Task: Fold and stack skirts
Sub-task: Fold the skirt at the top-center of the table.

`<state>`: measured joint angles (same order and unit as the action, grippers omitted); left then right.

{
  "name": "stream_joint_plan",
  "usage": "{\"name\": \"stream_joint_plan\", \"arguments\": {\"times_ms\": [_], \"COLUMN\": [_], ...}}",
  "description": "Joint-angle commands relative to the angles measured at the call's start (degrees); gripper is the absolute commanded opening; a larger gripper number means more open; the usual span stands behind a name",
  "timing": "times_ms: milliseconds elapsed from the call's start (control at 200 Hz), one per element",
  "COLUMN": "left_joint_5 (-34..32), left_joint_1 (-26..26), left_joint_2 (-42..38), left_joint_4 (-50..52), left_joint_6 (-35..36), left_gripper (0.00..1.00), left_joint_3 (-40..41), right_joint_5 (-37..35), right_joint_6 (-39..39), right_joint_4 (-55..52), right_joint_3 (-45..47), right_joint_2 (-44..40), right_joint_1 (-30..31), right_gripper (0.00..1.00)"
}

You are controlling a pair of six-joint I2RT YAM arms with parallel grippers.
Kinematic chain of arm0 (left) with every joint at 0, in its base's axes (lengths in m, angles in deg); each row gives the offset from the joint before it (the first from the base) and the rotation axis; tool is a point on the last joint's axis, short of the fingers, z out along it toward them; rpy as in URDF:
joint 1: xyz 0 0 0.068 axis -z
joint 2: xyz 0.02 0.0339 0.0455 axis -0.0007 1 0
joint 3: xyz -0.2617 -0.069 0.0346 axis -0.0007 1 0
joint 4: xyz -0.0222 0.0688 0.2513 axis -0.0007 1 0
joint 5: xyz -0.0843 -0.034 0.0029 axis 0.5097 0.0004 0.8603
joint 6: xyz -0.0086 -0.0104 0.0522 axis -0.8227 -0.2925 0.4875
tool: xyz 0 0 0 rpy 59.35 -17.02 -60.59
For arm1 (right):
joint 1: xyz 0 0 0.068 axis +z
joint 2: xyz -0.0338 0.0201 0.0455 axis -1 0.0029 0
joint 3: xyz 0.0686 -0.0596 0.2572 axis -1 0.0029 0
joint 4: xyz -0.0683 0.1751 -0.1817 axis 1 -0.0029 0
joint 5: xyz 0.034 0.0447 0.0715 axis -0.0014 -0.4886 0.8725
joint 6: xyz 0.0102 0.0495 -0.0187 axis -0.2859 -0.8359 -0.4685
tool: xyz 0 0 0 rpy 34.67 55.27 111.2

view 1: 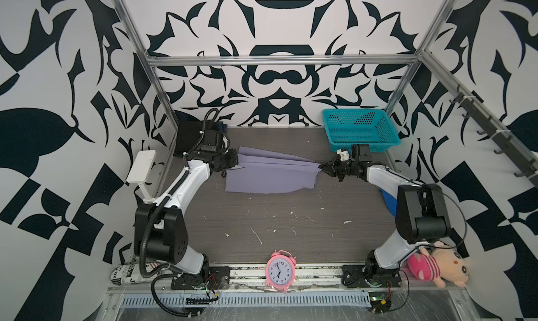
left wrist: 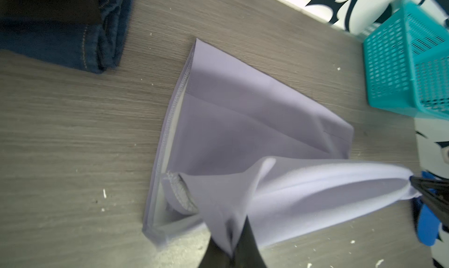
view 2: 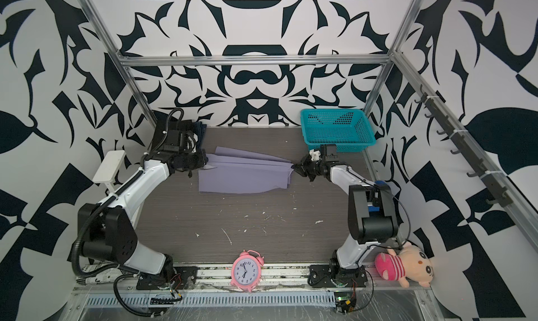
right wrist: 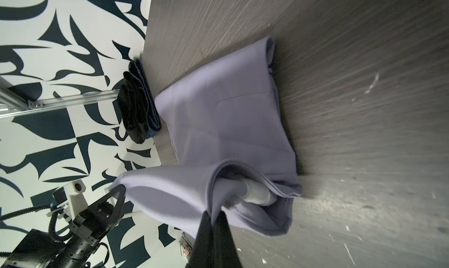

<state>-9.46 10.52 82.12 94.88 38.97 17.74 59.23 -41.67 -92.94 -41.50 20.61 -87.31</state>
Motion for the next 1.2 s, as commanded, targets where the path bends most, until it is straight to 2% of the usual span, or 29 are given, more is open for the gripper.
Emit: {"name": "stream_joint_plan", "arguments": {"times_ms": [0, 245, 590, 855, 895, 915, 940, 975, 990, 1015, 1125, 1195], "left_joint_5": [-0.2, 0.1, -0.5, 0.2, -0.1, -0.3, -0.9, -2.1, -2.4, -2.8, -3.2, -3.0], "left_joint_1": [-1.9, -2.4, -3.0, -3.1, -3.1, -3.1, -3.2, -3.3, -3.4, -3.4, -4.2, -4.2], "left_joint_2": [3.2, 11.4, 25.6, 29.4, 30.3, 30.9, 31.9, 33.6, 34.3, 35.4, 38.1, 35.6], "left_joint_4": [0.2, 5.2, 9.1, 8.6, 7.8, 7.5, 7.4, 7.6, 7.8, 8.3, 10.0, 8.7], "left_joint_6": [3.7, 8.1, 11.1, 11.8, 12.4, 12.6, 12.8, 12.9, 12.8, 13.0, 10.6, 8.4], "left_gripper": [0.0, 0.0, 0.0, 0.0, 0.18, 0.25, 0.38, 0.66, 0.74, 0.77, 0.75, 0.76], "left_joint_3": [-4.8, -16.8, -31.0, -38.5, -39.5, -40.1, -41.5, -43.7, -45.0, -47.0, -54.2, -53.1], "right_joint_5": [-2.5, -4.6, -5.2, -6.7, -6.7, -6.5, -6.1, -5.3, -4.9, -4.4, -3.4, -3.0], "right_joint_6": [-5.0, -6.2, -9.0, -11.5, -12.4, -13.2, -14.7, -16.5, -17.6, -19.2, -25.9, -25.6], "right_joint_4": [5.4, 4.1, 5.6, 6.8, 7.8, 8.8, 10.3, 12.6, 13.9, 15.7, 23.9, 24.1], "right_joint_3": [-3.4, -8.4, -14.9, -18.5, -19.6, -20.1, -20.7, -21.7, -22.1, -23.0, -24.4, -24.3], "right_joint_2": [1.7, 4.1, 12.9, 13.7, 14.5, 15.1, 15.9, 17.1, 17.6, 18.4, 19.1, 16.6], "right_joint_1": [-0.5, -0.6, -0.5, -0.6, -0.5, -0.6, -0.5, -0.5, -0.6, -0.5, -0.6, -0.3], "right_gripper": [0.03, 0.06, 0.09, 0.12, 0.17, 0.24, 0.38, 0.63, 0.75, 0.84, 0.88, 0.88]}}
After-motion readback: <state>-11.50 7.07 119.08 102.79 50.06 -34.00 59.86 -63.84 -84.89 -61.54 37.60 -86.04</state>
